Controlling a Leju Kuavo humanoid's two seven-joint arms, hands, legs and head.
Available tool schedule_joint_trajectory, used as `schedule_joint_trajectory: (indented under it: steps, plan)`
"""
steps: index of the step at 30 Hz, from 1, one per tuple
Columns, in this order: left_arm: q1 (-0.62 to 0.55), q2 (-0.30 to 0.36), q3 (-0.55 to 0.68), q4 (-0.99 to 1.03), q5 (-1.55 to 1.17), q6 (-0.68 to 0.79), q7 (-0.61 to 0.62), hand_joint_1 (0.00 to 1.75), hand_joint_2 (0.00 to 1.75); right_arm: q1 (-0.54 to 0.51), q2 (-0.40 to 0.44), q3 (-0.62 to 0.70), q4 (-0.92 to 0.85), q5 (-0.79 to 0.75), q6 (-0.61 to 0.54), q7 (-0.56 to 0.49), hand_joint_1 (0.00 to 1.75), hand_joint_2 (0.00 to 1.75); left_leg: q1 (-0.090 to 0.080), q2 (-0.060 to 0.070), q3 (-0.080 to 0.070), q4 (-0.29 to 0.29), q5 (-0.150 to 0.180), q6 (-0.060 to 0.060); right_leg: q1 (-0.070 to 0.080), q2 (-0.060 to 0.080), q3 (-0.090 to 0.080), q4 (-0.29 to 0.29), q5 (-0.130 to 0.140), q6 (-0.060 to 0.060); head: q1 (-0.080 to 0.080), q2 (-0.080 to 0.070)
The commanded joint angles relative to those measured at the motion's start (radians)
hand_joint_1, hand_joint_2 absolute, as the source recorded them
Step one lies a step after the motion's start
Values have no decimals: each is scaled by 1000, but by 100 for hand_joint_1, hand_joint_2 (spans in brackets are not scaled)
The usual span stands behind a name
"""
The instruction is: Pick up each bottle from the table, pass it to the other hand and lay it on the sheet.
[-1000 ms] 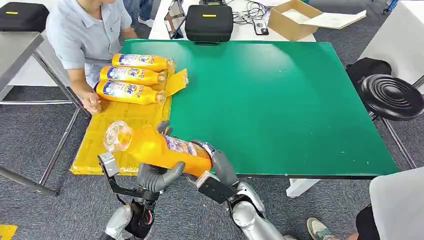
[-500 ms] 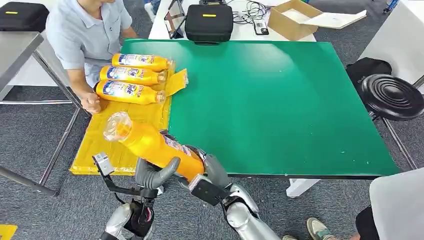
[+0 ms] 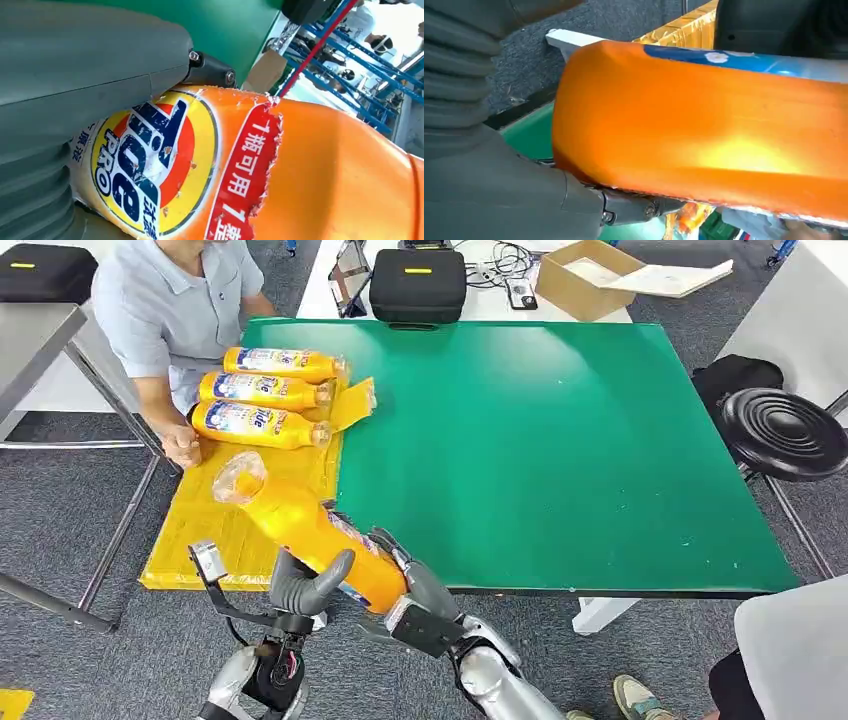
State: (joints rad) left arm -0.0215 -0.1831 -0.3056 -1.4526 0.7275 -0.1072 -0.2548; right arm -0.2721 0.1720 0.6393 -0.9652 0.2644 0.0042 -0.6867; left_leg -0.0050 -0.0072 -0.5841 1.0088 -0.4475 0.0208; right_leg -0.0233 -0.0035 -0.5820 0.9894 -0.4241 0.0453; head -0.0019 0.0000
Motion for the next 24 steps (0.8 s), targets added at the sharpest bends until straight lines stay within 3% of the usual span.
schedule_joint_trajectory:
  steps: [1,9,20,24]
  plan:
    - [-39,69,25,100,-196,182,-33,175,175,105,-59,-98,-121,28,-63,2,0,0,2,-1,4,-2,0,-2,2,-2,5,-3,0,-2,0,0]
    - [-1,124,150,67,-365,235,-54,175,175,261,-115,-238,-260,58,-148,-11,0,0,2,-1,4,-1,-1,-2,2,-1,5,-2,-1,-3,0,0]
    - [-41,142,234,82,-419,228,-50,175,175,289,-135,-292,-288,56,-169,-11,0,0,1,-1,1,0,0,-1,1,-1,2,-1,0,-2,0,0]
    - [-82,161,204,112,-713,427,-127,175,175,290,-135,-291,-290,42,-176,-11,0,0,1,-1,1,0,0,-1,1,-1,2,-1,0,-2,0,0]
